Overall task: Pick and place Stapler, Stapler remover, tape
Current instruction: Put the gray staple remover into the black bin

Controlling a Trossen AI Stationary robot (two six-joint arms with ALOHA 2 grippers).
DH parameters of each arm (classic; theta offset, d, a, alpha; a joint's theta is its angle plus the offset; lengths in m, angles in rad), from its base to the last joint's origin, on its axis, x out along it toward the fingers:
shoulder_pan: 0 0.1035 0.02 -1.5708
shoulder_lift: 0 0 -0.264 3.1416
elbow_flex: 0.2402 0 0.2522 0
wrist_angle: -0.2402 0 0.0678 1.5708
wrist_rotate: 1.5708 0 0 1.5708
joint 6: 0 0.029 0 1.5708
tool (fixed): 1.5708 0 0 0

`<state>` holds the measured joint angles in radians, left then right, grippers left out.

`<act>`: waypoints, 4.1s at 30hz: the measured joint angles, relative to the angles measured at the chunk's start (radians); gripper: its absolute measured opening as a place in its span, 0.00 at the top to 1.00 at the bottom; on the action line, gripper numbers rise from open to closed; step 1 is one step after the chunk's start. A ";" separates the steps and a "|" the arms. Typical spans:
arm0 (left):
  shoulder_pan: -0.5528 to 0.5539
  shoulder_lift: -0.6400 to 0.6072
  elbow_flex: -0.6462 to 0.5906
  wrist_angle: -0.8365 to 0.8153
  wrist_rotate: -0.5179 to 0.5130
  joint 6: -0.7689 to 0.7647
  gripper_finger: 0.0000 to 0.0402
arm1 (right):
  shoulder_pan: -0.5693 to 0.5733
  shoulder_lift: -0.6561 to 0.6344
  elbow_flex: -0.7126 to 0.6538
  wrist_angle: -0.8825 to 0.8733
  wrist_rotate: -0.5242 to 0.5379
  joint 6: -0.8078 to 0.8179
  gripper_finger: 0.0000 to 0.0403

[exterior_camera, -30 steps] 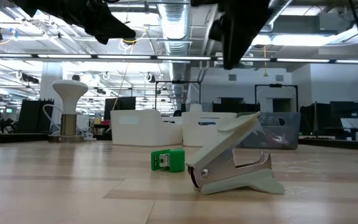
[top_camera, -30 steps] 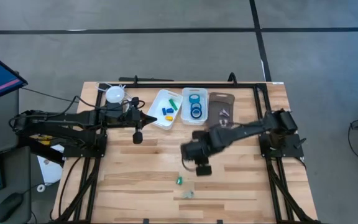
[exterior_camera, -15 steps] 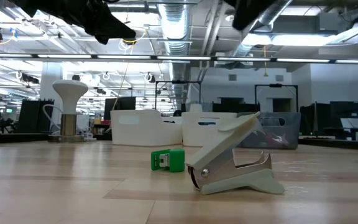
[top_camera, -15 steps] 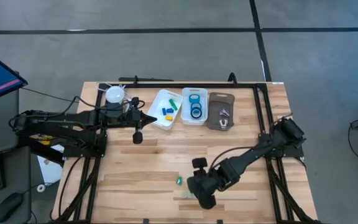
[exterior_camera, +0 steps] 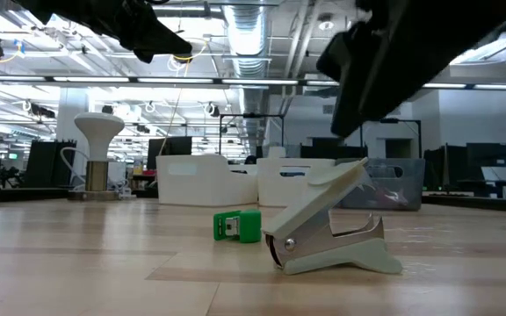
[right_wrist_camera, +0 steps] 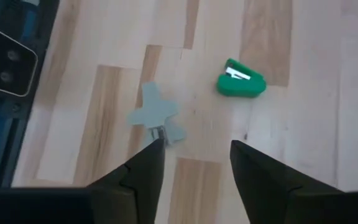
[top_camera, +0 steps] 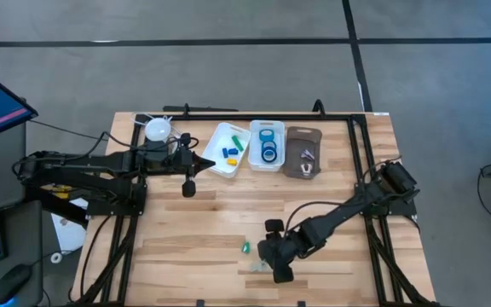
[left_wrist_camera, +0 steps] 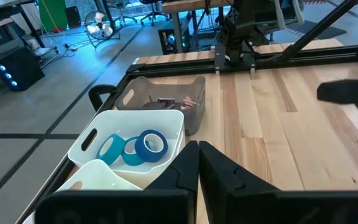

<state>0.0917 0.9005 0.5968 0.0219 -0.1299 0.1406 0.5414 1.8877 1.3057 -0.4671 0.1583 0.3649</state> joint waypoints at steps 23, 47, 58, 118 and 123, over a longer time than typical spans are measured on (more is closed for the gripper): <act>0.000 0.000 -0.003 -0.007 0.000 0.000 0.99 | -0.019 0.142 -0.033 0.176 -0.140 0.001 0.53; 0.000 0.000 -0.004 -0.007 0.000 0.000 0.99 | -0.021 0.140 -0.033 0.177 -0.162 -0.007 0.75; 0.000 0.000 -0.004 -0.007 0.000 0.000 0.99 | -0.033 0.139 -0.033 0.158 -0.190 -0.005 0.82; 0.000 0.000 -0.006 -0.049 0.000 -0.011 0.99 | -0.713 -0.376 -0.198 -0.584 0.340 -0.019 1.00; 0.000 0.000 -0.005 -0.050 0.000 -0.011 0.99 | -0.775 -0.376 -0.299 -0.407 0.280 -0.071 1.00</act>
<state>0.0921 0.9005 0.5915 -0.0280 -0.1299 0.1299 -0.2339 1.5120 1.0064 -0.8744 0.4387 0.2942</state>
